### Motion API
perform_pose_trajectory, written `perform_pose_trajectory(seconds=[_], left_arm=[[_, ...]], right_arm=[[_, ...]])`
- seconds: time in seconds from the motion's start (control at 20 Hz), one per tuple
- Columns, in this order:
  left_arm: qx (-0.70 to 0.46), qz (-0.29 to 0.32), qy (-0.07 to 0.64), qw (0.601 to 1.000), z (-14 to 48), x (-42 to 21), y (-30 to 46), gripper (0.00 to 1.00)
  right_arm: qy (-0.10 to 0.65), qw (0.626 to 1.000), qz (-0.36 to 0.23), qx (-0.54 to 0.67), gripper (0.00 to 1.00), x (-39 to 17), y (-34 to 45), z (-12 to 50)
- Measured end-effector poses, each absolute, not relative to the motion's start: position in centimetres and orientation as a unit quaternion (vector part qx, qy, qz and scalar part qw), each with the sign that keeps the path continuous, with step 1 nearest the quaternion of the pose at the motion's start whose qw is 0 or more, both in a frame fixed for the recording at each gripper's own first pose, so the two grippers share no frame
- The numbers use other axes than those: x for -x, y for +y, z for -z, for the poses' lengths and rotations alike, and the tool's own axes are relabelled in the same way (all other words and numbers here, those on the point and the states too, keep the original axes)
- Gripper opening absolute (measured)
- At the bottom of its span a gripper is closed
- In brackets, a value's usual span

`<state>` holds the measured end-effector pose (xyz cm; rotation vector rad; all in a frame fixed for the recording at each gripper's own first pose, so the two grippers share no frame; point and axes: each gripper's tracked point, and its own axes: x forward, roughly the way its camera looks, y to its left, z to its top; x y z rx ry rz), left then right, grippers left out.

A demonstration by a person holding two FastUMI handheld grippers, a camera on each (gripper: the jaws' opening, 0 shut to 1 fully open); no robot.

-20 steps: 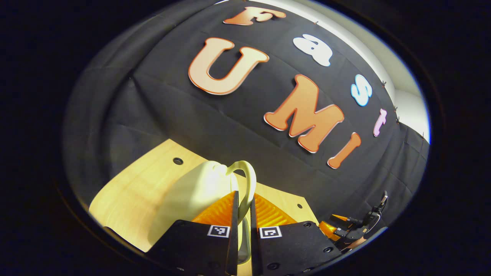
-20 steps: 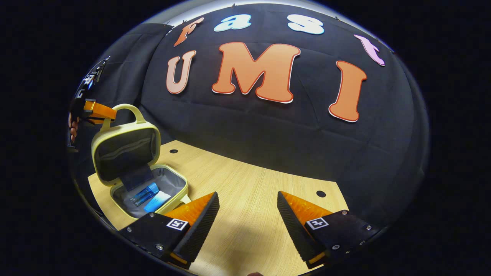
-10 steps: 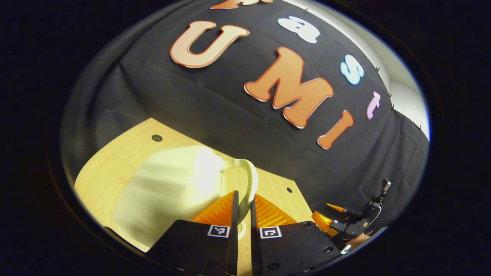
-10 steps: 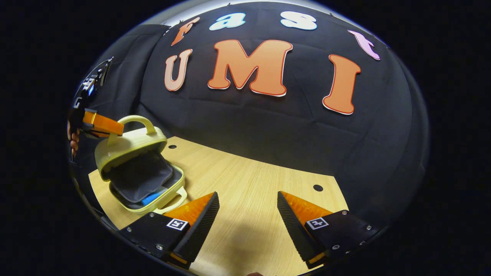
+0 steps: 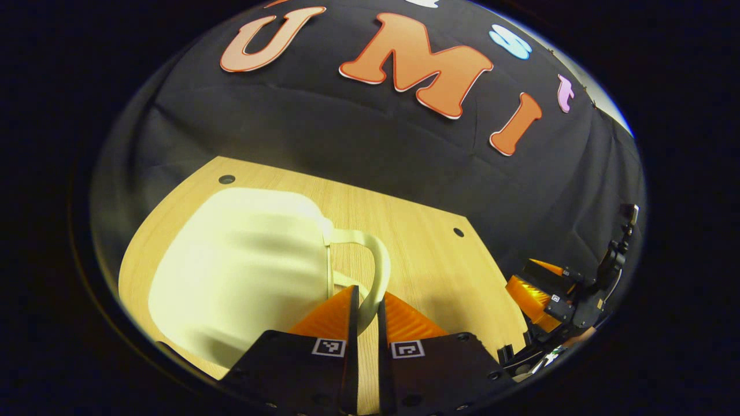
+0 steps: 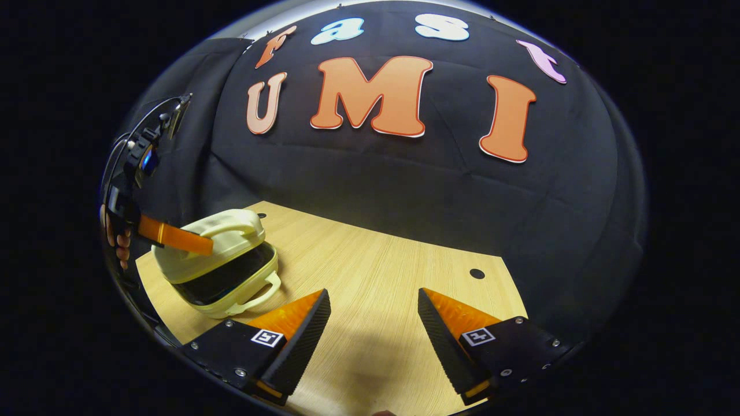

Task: First open the suitcase, pack the skin care products into it, and then close the suitcase.

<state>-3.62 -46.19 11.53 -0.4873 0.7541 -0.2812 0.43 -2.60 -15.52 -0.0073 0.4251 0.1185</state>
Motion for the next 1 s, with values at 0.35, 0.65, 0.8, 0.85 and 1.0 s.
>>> perform_pose_trajectory(seconds=[0.35,0.65,0.8,0.85,1.0], left_arm=[[0.102,0.136,0.407,0.897,-7.4,4.9,-49.1,0.28],[0.129,0.191,0.354,0.906,-11.2,5.0,-53.3,0.53],[0.128,0.190,0.293,0.928,-14.9,4.0,-53.6,0.86],[0.125,0.183,0.271,0.937,-16.2,3.5,-53.2,0.92],[0.113,0.149,0.211,0.959,-18.4,3.1,-50.9,0.96]], right_arm=[[0.218,0.974,-0.059,-0.003,0.96,0.1,-3.3,16.1],[0.197,0.979,-0.060,-0.008,0.97,-0.1,-3.9,14.7],[0.177,0.983,-0.051,-0.022,0.97,-0.7,-4.3,13.0],[0.166,0.985,-0.047,-0.027,0.96,-0.9,-4.6,12.1],[0.104,0.992,-0.045,-0.047,0.96,-1.8,-4.7,8.4]])
